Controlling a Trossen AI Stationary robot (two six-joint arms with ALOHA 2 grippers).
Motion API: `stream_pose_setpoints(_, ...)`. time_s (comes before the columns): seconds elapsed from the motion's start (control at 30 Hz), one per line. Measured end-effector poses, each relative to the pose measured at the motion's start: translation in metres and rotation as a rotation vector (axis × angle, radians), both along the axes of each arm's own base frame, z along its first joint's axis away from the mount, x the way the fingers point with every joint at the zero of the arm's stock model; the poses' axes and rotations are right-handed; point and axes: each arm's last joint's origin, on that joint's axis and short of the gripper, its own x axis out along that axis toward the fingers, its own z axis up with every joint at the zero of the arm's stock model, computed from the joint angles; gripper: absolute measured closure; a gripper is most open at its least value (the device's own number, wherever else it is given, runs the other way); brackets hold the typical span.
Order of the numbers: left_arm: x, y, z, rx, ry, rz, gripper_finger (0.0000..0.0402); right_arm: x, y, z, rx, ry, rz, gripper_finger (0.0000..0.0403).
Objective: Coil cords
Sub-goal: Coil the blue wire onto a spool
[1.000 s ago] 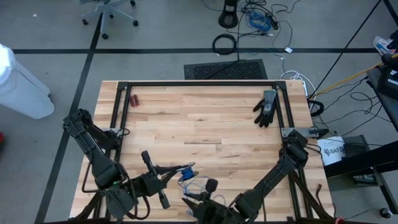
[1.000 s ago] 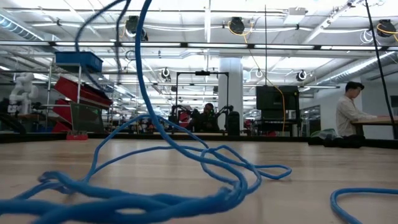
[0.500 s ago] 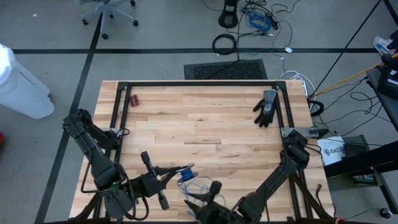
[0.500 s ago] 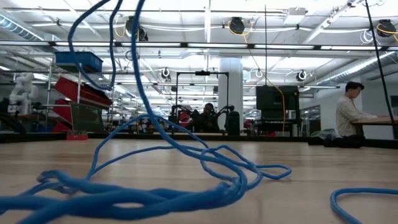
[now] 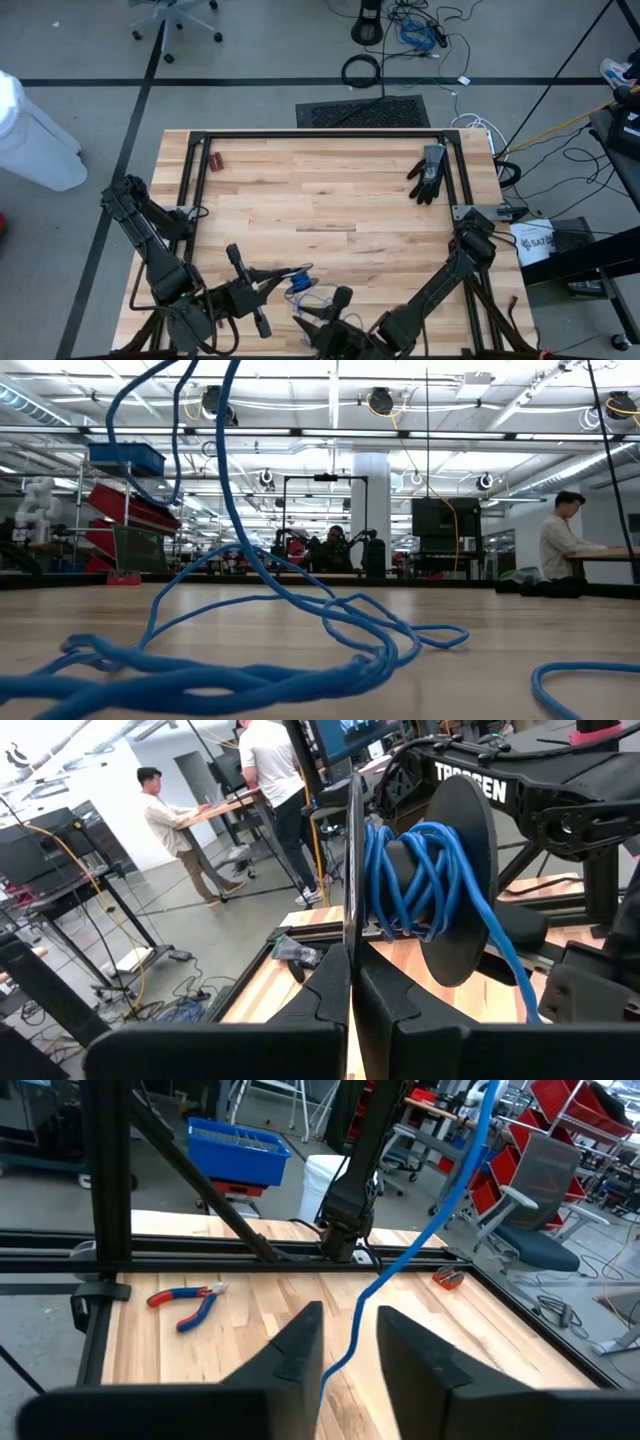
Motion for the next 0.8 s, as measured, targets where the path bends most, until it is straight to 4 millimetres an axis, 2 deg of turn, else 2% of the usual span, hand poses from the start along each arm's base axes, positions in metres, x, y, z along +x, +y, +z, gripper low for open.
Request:
stream_pose_setpoints(0.27,0.0,0.0,0.001,-0.007,-0.005,0.0,0.0395,0.007,-0.008,0.0,0.006,-0.005,-0.022,0.0395)
stream_pose_setpoints(0.47,0.0,-0.002,0.003,-0.034,-0.02,-0.032,0.0395,0.011,-0.014,0.0,0.014,-0.005,-0.042,0.0401)
stream_pose_setpoints(0.8,-0.005,-0.012,0.01,-0.097,-0.037,-0.193,0.0395,0.014,-0.022,-0.001,-0.011,-0.003,-0.092,0.0402)
